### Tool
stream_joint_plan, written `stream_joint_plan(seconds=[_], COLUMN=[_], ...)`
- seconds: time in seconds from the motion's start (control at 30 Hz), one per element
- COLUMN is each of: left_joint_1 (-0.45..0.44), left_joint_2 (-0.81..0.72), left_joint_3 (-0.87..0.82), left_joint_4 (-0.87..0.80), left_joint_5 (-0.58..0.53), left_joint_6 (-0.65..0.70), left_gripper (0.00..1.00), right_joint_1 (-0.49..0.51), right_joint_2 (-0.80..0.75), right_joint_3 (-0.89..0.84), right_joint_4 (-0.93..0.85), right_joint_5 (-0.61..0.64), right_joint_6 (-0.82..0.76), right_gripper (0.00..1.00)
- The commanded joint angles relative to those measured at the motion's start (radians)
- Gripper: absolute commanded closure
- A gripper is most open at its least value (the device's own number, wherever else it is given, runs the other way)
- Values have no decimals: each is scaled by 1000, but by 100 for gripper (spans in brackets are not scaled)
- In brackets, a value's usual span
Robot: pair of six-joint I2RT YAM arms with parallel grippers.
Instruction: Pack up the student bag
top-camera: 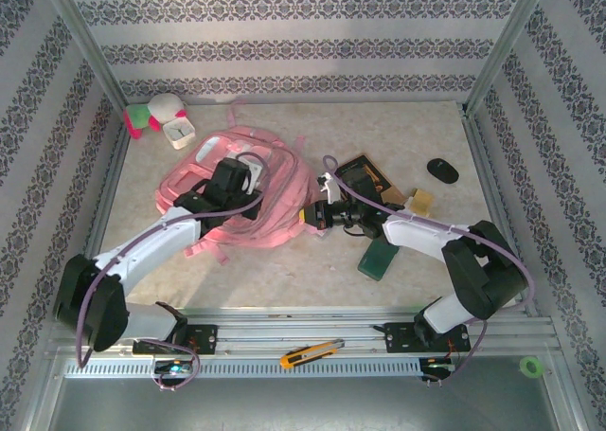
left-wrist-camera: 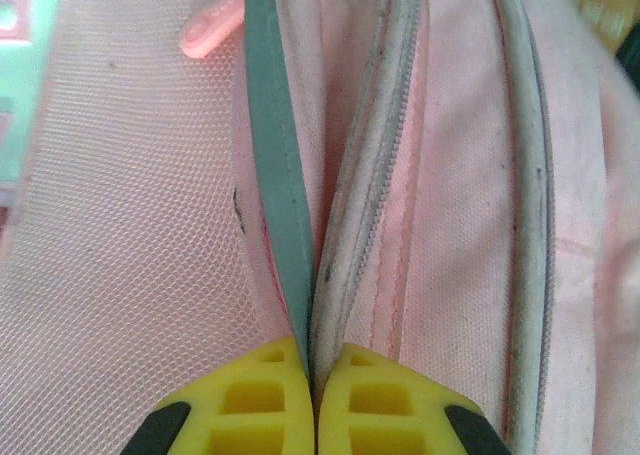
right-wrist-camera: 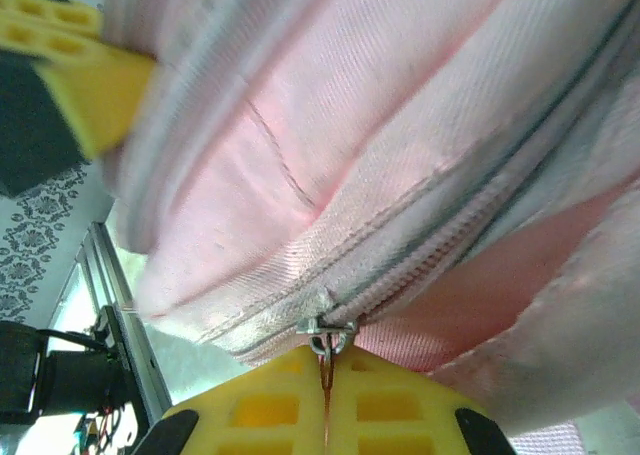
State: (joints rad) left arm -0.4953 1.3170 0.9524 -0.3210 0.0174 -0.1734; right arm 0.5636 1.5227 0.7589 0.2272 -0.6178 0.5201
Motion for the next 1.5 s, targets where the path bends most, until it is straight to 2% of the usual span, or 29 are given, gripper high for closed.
stream_joint_plan(seconds=[0.0,0.13,0.33,0.53,0.67,0.73,0.83,0.9,0.97,1.1,1.2,1.3,1.47], left_joint_1=[0,1,1,0,5,17,58,110,159,231,273,282,291], left_joint_2=[-34,9,57,103,93,69,19,-12,-32,-45,-35,-22,-16], left_joint_3=[80,118,183,225,209,178,126,85,59,53,55,76,95], left_joint_4=[147,149,146,151,179,204,240,268,294,272,268,236,220], left_joint_5=[-73,-118,-180,-154,-77,-14,113,268,406,572,709,804,905], left_joint_6=[-225,-278,-286,-285,-204,-133,-13,50,98,209,246,303,345], left_gripper=[100,100,100,100,100,100,100,100,100,100,100,100,100], right_joint_1=[40,94,241,350,367,362,329,281,228,132,125,120,115], right_joint_2=[-24,-35,-38,-9,13,-16,-122,-193,-248,-289,-276,-215,-89], right_joint_3=[43,70,95,106,107,93,30,-18,-55,-84,-56,0,80], right_joint_4=[14,12,34,99,140,134,96,69,29,-2,0,33,115], right_joint_5=[5,48,144,248,251,266,331,342,364,352,365,339,301], right_joint_6=[0,21,83,163,201,202,227,287,376,524,512,476,462], right_gripper=[100,100,100,100,100,87,58,43,32,25,18,15,15])
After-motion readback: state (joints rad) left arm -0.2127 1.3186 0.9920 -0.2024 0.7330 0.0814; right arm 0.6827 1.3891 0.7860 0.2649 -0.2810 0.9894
